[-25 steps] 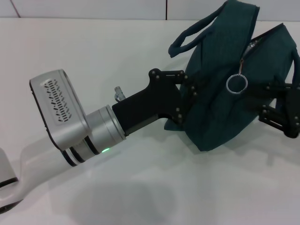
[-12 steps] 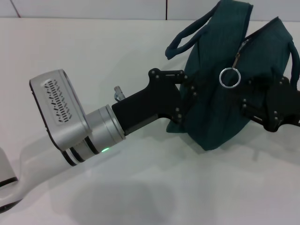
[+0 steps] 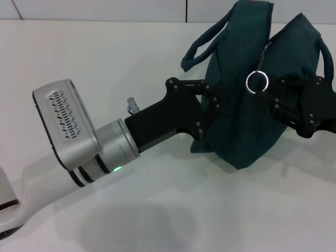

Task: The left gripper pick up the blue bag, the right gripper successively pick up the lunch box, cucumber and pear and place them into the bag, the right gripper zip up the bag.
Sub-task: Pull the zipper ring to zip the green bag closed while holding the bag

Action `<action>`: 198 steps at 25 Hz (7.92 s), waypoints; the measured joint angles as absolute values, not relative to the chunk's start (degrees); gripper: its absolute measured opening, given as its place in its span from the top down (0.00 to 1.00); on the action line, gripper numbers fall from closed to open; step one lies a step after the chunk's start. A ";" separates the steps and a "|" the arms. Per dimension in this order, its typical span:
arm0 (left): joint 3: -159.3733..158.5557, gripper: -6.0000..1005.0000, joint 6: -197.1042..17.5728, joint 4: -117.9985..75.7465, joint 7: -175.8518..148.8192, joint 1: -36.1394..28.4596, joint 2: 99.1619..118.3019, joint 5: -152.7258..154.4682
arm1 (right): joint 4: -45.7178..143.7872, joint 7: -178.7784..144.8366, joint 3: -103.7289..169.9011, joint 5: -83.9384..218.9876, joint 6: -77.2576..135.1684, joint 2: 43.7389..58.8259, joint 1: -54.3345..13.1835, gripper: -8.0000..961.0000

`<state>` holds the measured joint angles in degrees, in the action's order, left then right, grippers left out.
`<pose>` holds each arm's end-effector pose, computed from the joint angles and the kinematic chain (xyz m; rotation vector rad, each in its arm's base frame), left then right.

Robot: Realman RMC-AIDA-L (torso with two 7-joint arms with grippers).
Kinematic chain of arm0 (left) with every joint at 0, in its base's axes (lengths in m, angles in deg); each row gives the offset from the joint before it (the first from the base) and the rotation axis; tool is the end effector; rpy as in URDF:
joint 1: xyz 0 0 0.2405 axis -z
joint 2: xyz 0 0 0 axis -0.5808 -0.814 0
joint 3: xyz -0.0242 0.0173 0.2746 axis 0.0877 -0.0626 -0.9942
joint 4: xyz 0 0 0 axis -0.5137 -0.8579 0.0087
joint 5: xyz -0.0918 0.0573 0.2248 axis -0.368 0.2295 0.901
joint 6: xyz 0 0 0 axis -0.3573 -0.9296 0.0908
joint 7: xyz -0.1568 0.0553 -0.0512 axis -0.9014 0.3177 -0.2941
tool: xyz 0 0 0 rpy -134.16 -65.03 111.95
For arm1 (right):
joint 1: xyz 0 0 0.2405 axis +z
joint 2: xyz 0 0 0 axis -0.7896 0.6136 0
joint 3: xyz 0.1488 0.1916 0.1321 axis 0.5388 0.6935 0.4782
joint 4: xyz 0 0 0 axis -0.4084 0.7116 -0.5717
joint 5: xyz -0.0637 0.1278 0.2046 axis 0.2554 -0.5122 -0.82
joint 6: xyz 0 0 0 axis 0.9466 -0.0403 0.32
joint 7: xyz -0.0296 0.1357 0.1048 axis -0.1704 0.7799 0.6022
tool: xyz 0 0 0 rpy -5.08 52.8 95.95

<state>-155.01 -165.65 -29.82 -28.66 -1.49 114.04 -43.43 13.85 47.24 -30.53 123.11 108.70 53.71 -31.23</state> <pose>-0.2211 0.3346 -0.1457 -2.3415 -0.0262 -1.1408 0.2472 0.3595 -0.0252 -2.5826 0.3241 1.1457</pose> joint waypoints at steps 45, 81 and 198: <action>-154.97 0.94 -167.26 -25.75 -22.67 -2.77 113.56 -37.42 | 16.95 26.54 -30.10 106.20 107.03 53.79 -32.64 0.98; -154.78 0.79 -177.41 -21.77 -50.28 -6.57 112.86 -49.41 | 19.12 19.61 -33.58 102.69 107.10 53.88 -32.20 0.98; -158.32 0.95 -183.39 -1.36 -67.16 12.11 111.29 -36.09 | 31.09 17.89 -32.85 103.30 97.21 53.74 -31.02 0.81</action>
